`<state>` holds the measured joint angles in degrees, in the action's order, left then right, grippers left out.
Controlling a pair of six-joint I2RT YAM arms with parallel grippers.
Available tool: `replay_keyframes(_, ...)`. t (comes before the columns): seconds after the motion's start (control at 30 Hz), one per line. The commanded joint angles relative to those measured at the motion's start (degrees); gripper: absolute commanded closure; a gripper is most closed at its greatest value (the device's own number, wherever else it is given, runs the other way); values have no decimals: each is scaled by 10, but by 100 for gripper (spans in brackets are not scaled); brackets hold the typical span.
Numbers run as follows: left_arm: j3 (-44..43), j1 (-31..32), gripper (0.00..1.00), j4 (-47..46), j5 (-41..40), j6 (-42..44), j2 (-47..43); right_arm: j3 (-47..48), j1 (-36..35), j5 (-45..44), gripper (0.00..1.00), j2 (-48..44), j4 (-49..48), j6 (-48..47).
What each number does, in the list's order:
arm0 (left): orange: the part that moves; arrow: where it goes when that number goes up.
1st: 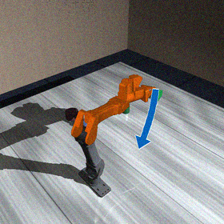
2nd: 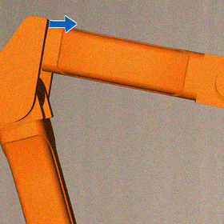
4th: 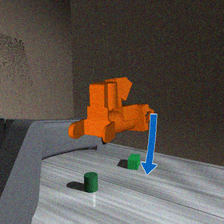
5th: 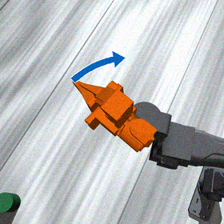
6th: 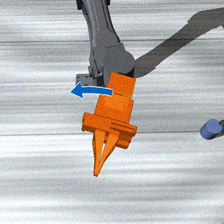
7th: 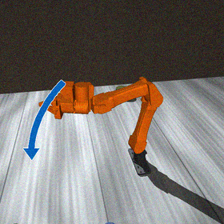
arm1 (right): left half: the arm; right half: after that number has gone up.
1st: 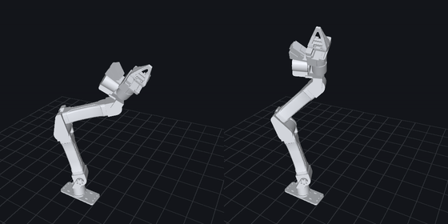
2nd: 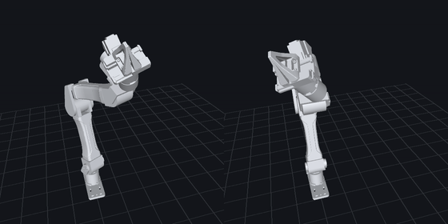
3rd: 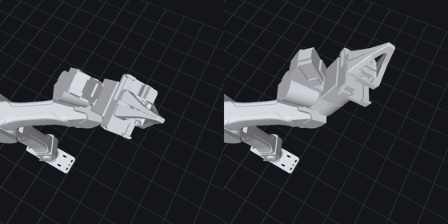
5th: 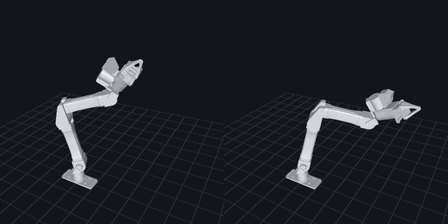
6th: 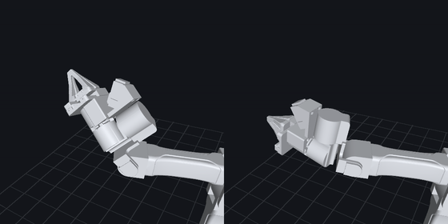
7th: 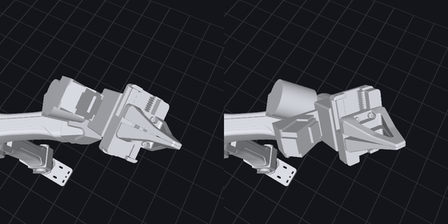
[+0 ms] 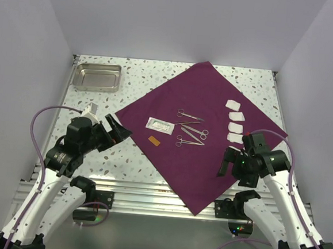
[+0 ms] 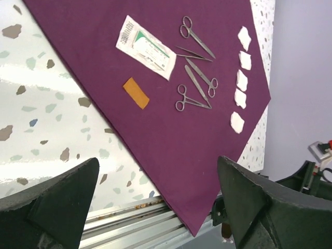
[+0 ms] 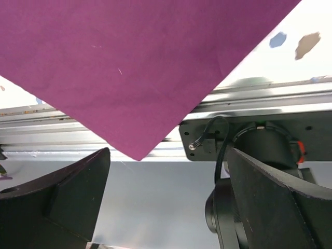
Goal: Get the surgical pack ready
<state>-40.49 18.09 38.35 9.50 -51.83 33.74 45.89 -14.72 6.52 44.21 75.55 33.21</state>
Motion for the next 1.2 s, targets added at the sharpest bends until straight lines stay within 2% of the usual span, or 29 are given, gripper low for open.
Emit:
replay_keyframes(0.0, 1, 0, 1, 32, -13, 9, -2, 59, 0, -25, 1, 18, 8, -47)
replay_keyframes(0.1, -6, -1, 3, 35, 1, 25, 8, 68, 0, -18, 3, 34, -7, -68)
replay_keyframes(0.17, -11, 0, 4, 38, 5, 35, 16, 58, 0, 9, 7, 41, -20, -71)
replay_keyframes(0.27, -17, -1, 8, 45, 16, 48, 38, 55, 0, -4, 11, 54, -28, -61)
replay_keyframes(0.7, -19, 1, 16, 42, 75, 90, 91, 48, 0, -12, 17, 127, -110, 29)
replay_keyframes(0.87, -20, 1, 18, 38, 87, 104, 99, 81, 0, -54, 21, 162, -115, 34)
replay_keyframes(1.0, -20, 0, 19, 26, 97, 113, 113, 105, 2, -121, 27, 186, -108, 83)
replay_keyframes(1.17, -19, 0, 20, -2, 116, 114, 138, 132, 11, -169, 30, 219, -152, 76)
